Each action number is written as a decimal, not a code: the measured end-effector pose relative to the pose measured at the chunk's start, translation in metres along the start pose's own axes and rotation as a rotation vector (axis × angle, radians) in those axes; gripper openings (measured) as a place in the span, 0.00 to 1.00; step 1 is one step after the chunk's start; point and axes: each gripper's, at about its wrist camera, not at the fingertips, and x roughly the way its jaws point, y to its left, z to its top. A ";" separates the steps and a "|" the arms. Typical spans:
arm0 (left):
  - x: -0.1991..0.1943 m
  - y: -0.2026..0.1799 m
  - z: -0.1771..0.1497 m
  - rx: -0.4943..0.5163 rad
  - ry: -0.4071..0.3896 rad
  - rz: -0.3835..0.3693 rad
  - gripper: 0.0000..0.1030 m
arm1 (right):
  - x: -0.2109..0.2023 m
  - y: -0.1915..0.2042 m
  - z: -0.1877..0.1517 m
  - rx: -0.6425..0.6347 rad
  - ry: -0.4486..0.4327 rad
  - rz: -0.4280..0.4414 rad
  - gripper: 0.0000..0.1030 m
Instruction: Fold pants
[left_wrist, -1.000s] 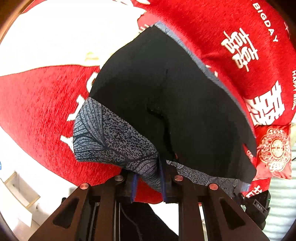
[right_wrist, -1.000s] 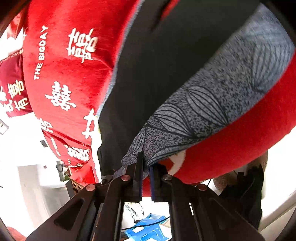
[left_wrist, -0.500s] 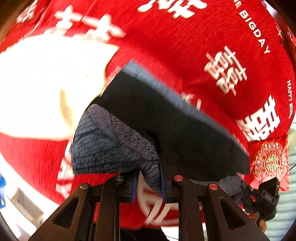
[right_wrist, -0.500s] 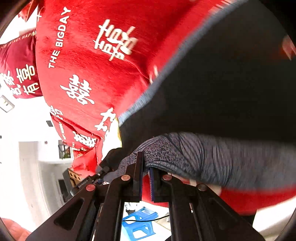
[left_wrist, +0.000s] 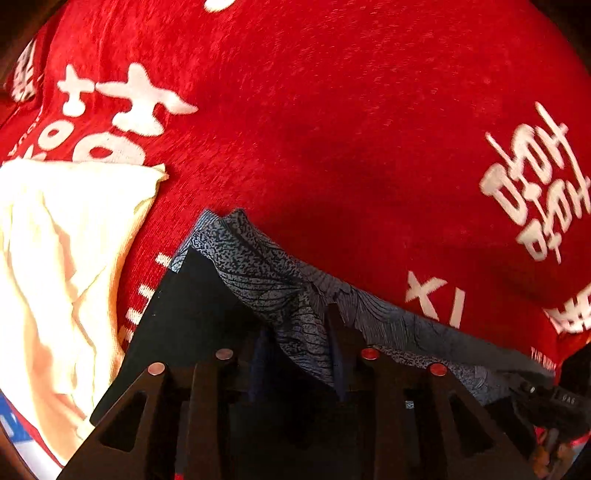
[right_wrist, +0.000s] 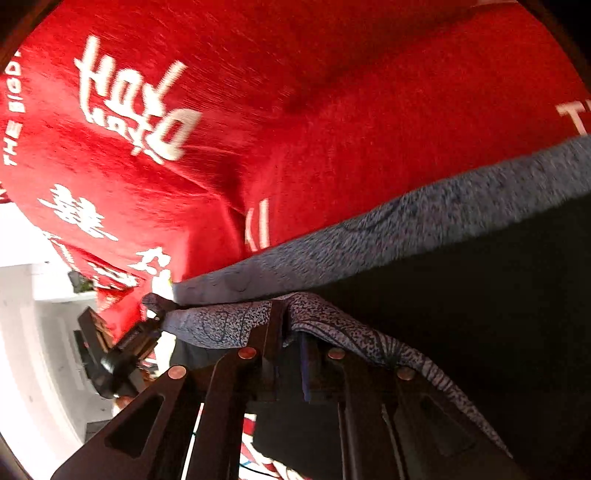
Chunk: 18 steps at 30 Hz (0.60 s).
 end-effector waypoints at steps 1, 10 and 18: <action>-0.003 0.000 0.001 -0.006 0.000 -0.003 0.31 | 0.000 0.005 0.000 -0.020 0.011 -0.021 0.12; -0.041 0.017 -0.014 0.086 -0.061 0.119 0.67 | 0.000 0.136 -0.044 -0.730 0.011 -0.206 0.67; -0.005 -0.016 -0.040 0.200 0.020 0.125 0.67 | 0.102 0.131 -0.021 -0.839 0.258 -0.398 0.26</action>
